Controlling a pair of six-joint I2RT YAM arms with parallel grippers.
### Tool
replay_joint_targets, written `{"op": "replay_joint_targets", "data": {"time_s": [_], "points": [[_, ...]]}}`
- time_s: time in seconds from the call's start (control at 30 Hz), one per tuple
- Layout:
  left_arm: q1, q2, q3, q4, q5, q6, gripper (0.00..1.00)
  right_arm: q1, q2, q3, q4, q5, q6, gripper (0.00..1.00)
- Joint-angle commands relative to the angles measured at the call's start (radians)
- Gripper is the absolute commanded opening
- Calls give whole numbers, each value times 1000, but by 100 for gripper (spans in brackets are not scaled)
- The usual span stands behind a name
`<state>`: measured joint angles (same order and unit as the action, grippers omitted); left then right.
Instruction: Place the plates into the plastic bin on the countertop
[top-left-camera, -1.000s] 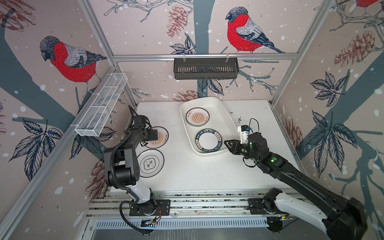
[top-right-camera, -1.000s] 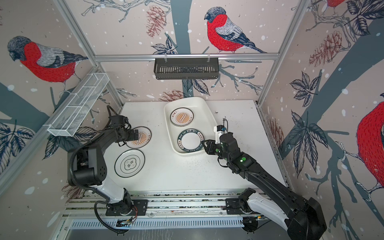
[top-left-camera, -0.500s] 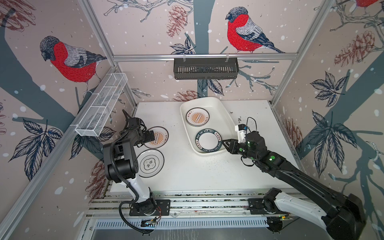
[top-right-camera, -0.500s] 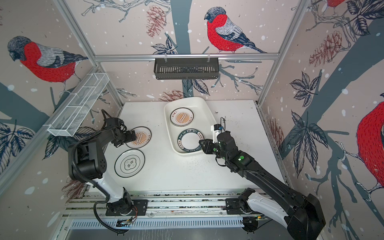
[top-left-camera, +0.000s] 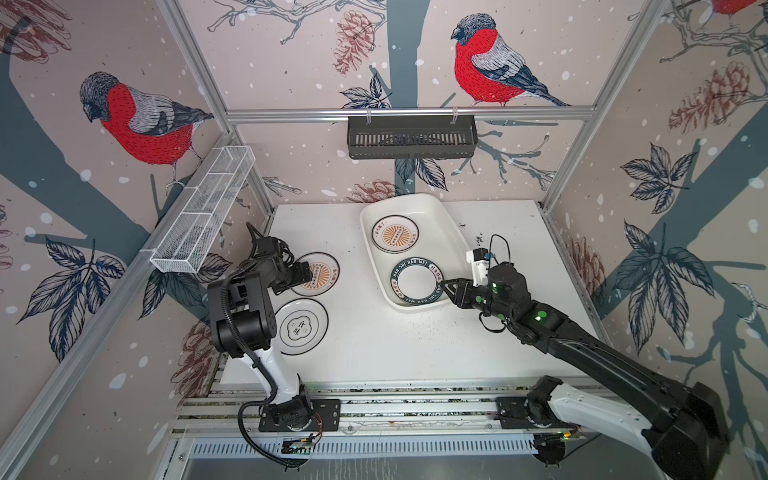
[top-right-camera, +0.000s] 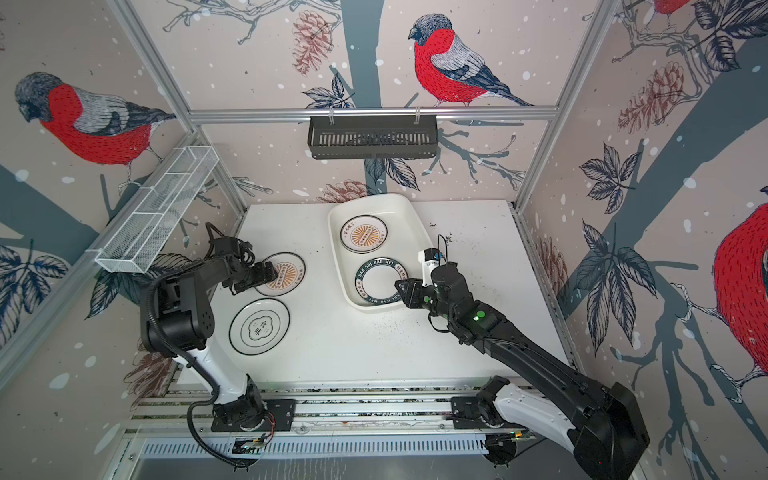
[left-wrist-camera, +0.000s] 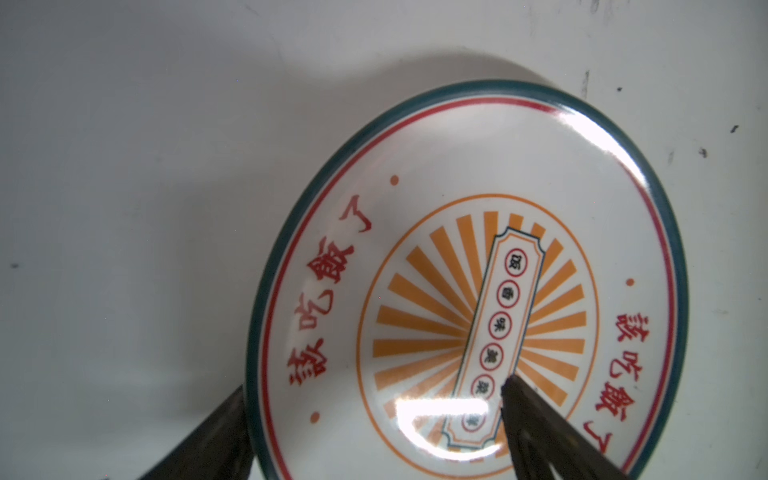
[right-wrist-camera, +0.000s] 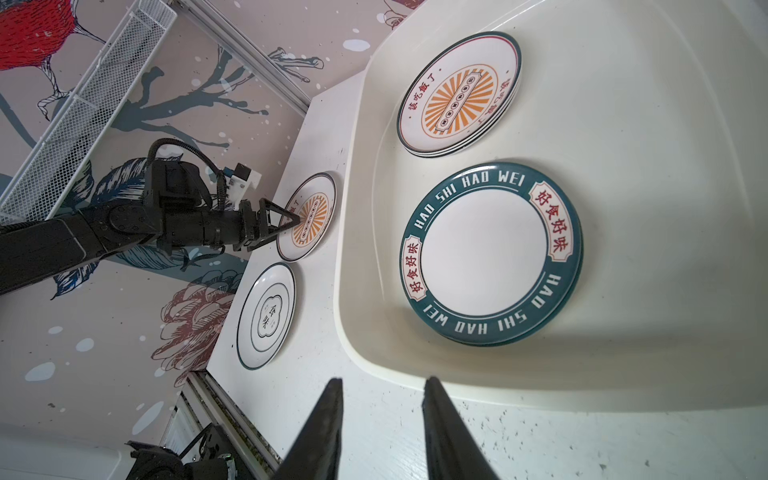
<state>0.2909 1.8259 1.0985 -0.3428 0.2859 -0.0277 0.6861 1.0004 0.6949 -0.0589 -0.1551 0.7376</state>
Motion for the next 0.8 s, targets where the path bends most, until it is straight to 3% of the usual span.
{"op": "replay_joint_targets", "data": {"time_s": [0.0, 0.77], "points": [[1, 18, 15, 8, 79, 2, 87, 3, 0, -6, 42, 6, 15, 35], [1, 104, 58, 23, 336, 74, 78, -2, 53, -35, 128, -8, 29, 34]]}}
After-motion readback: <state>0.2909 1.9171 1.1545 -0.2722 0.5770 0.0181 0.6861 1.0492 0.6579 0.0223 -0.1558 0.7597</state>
